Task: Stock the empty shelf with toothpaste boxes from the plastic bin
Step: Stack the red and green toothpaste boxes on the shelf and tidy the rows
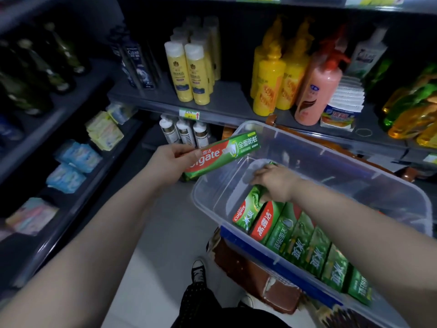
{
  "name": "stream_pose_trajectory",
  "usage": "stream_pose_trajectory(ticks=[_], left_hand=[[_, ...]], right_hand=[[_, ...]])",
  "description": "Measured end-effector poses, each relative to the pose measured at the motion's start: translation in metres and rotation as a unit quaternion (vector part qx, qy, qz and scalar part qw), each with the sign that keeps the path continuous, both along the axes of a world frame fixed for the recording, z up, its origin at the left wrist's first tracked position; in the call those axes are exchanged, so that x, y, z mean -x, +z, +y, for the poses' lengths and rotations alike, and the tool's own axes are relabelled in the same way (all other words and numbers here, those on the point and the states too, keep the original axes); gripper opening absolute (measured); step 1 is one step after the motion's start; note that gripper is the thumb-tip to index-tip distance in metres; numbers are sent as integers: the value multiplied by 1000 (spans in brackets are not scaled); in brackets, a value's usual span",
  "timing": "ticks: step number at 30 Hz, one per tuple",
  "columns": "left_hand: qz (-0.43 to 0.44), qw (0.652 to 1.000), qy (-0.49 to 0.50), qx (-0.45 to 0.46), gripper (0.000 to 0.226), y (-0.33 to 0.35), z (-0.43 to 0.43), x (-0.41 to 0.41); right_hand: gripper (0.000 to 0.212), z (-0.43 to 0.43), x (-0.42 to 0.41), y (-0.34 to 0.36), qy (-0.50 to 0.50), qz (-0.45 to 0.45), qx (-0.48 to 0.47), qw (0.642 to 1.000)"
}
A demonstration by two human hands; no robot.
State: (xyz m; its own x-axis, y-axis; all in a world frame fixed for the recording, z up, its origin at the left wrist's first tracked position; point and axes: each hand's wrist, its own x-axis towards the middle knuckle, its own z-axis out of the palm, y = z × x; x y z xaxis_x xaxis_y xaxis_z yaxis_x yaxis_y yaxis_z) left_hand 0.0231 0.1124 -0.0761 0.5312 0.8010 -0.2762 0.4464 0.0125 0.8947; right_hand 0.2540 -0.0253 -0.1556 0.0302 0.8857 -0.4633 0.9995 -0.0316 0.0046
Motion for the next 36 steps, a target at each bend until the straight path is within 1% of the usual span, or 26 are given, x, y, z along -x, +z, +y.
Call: stream_pose_trajectory(ticks=[3, 5, 7, 8, 10, 12, 14, 16, 19, 21, 23, 25, 29, 31, 33, 36], left_hand=[[-23, 999, 31, 3, 26, -2, -3, 5], [-39, 998, 44, 3, 17, -2, -5, 8], [-41, 998, 50, 0, 5, 0, -6, 11], [-38, 998, 51, -3, 3, 0, -7, 12], [-37, 998, 53, -10, 6, 2, -8, 14], [-38, 997, 61, -13, 11, 5, -11, 17], [-40, 996, 73, -15, 17, 8, -13, 21], [-41, 995, 84, -19, 21, 14, -13, 28], [-58, 992, 102, -46, 17, 26, -7, 41], [-75, 987, 126, -60, 15, 36, -2, 52], [-101, 981, 160, -50, 12, 45, 3, 66], [-143, 970, 195, -17, 13, 52, 10, 79], [-188, 949, 252, 12, 15, 60, 28, 111], [-191, 946, 262, 5, 19, 62, 39, 132], [-184, 944, 275, -8, 20, 65, 50, 156], [-187, 936, 298, -25, 17, 73, 68, 200]], right_hand=[[70, -2, -6, -5, -27, 21, -24, 999], [68, -3, -5, -8, -34, 38, -32, 998], [73, -2, -5, -6, -32, 52, 7, 998], [77, -1, -6, -5, -31, 55, 29, 998], [77, 3, -6, -2, -19, 44, 42, 998], [71, 6, -2, -3, 0, 13, 25, 1000], [65, 7, 2, -6, 17, -12, -18, 1000], [61, 5, 2, -2, 11, -10, -67, 998], [56, 2, -9, 23, -30, 59, -159, 985], [54, 3, -15, 50, -70, 129, -191, 970], [55, 6, -19, 76, -112, 212, -177, 954], [58, 13, -14, 101, -144, 279, -150, 937], [41, 32, 19, 139, -160, 398, -134, 893], [40, 50, 41, 152, -153, 423, -127, 884], [45, 73, 66, 162, -141, 430, -123, 884], [61, 116, 111, 176, -119, 424, -155, 885]])
